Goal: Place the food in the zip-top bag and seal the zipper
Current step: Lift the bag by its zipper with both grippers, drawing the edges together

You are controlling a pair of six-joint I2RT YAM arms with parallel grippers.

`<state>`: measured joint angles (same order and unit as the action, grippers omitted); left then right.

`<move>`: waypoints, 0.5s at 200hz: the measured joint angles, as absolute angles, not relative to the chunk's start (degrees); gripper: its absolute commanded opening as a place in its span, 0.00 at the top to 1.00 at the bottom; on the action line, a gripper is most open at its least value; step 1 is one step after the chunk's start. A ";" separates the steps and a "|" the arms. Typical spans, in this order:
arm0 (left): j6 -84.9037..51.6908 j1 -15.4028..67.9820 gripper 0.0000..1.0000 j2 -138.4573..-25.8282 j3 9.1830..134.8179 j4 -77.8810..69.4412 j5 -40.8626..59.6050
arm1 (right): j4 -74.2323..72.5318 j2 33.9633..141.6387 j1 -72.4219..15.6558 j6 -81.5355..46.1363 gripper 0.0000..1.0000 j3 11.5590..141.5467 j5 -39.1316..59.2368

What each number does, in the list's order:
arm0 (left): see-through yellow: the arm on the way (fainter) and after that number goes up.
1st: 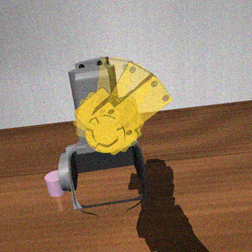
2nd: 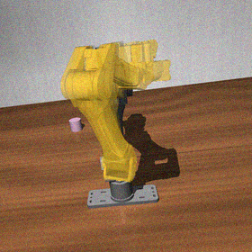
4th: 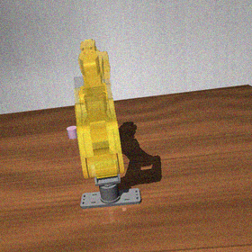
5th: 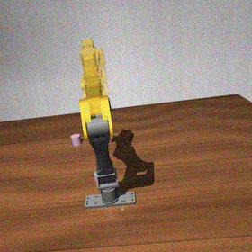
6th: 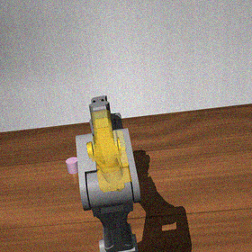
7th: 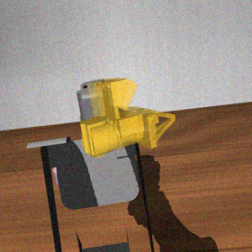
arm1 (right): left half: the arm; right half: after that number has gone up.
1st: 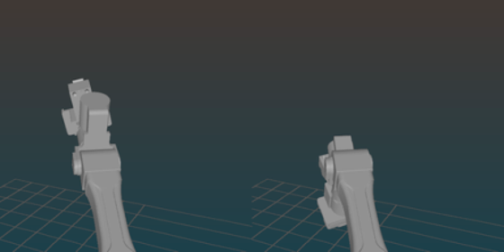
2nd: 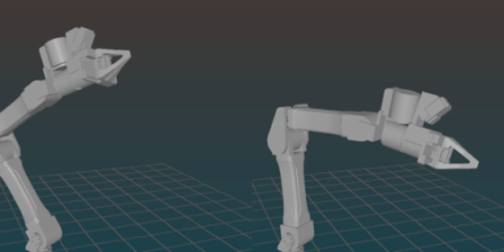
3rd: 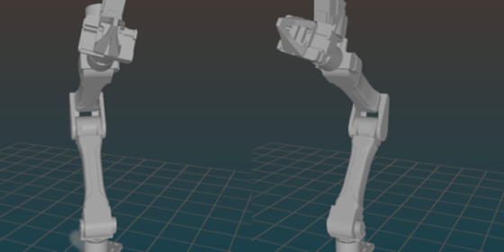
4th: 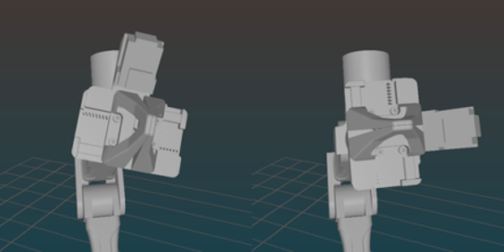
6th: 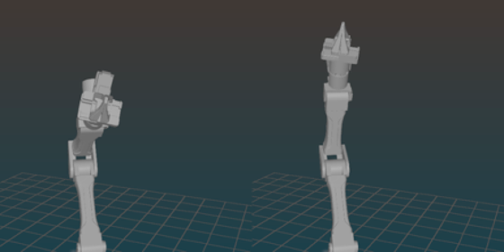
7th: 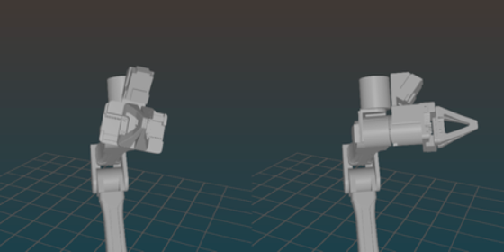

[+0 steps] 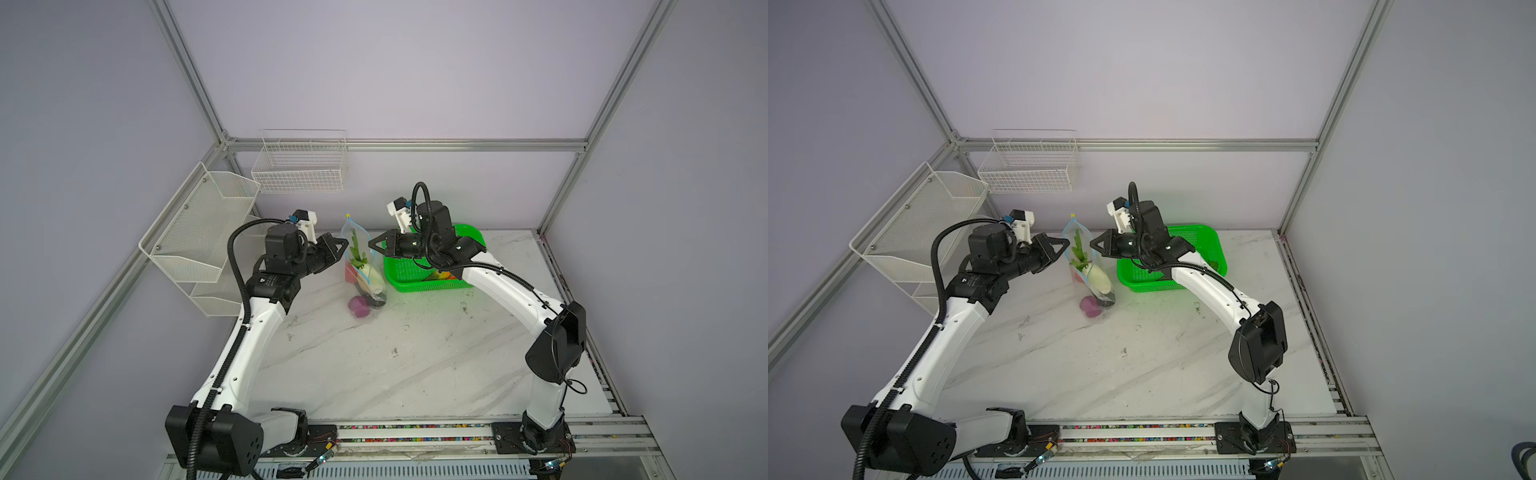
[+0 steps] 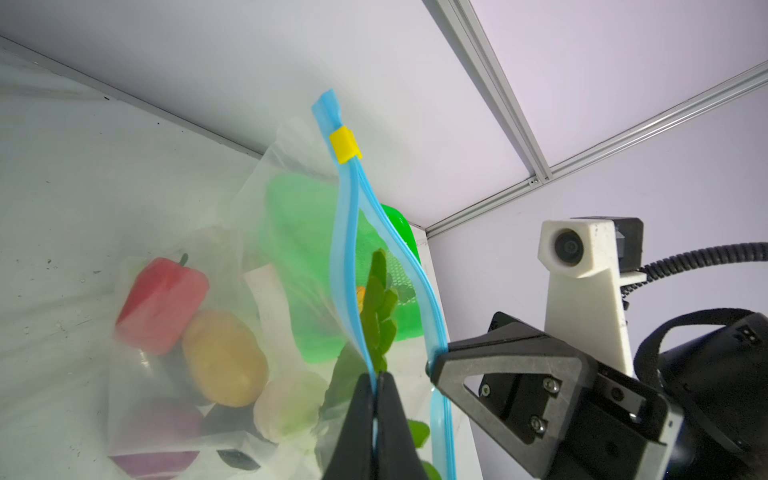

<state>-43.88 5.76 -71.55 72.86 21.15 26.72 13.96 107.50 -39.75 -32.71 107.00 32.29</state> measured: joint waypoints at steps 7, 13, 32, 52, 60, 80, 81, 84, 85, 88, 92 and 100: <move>-43.88 5.56 1.00 -71.33 72.86 21.12 26.61 | 14.48 107.63 -39.79 -32.62 1.00 107.83 32.10; -43.88 5.43 1.00 -71.18 72.86 21.10 26.59 | 15.03 107.70 -39.86 -32.51 1.00 108.55 31.86; -43.90 5.23 1.00 -70.78 72.86 21.06 26.55 | 16.16 107.72 -40.05 -32.27 1.00 110.04 31.20; -43.90 5.15 1.00 -70.67 72.86 21.02 26.55 | 16.29 107.72 -40.25 -32.08 1.00 110.39 30.68; -43.90 5.06 1.00 -70.67 72.86 21.06 26.55 | 16.45 107.72 -40.29 -32.05 1.00 110.39 30.57; -43.90 4.86 1.00 -70.63 72.86 21.08 26.55 | 16.86 107.72 -40.36 -32.03 1.00 110.67 30.13; -43.90 4.86 1.00 -70.63 72.86 21.08 26.52 | 16.91 107.72 -40.36 -32.03 1.00 110.67 30.11; -43.90 4.86 1.00 -70.59 72.86 21.08 26.55 | 17.10 107.74 -40.42 -32.03 1.00 110.83 29.95; -43.90 4.86 1.00 -70.59 72.86 21.08 26.55 | 17.12 107.74 -40.42 -32.03 1.00 110.85 29.91; -43.90 4.86 1.00 -70.59 72.86 21.08 26.55 | 17.28 107.74 -40.45 -32.01 1.00 110.98 29.76; -43.90 4.86 1.00 -70.57 72.86 21.06 26.57 | 17.50 107.79 -40.51 -32.01 1.00 111.20 29.65; -43.90 4.86 1.00 -70.48 72.86 21.04 26.57 | 17.78 107.87 -40.62 -31.97 1.00 111.63 29.47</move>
<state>-43.90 4.86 -70.48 72.86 21.04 26.57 17.78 107.87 -40.62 -31.97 111.63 29.47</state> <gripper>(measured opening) 0.047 0.036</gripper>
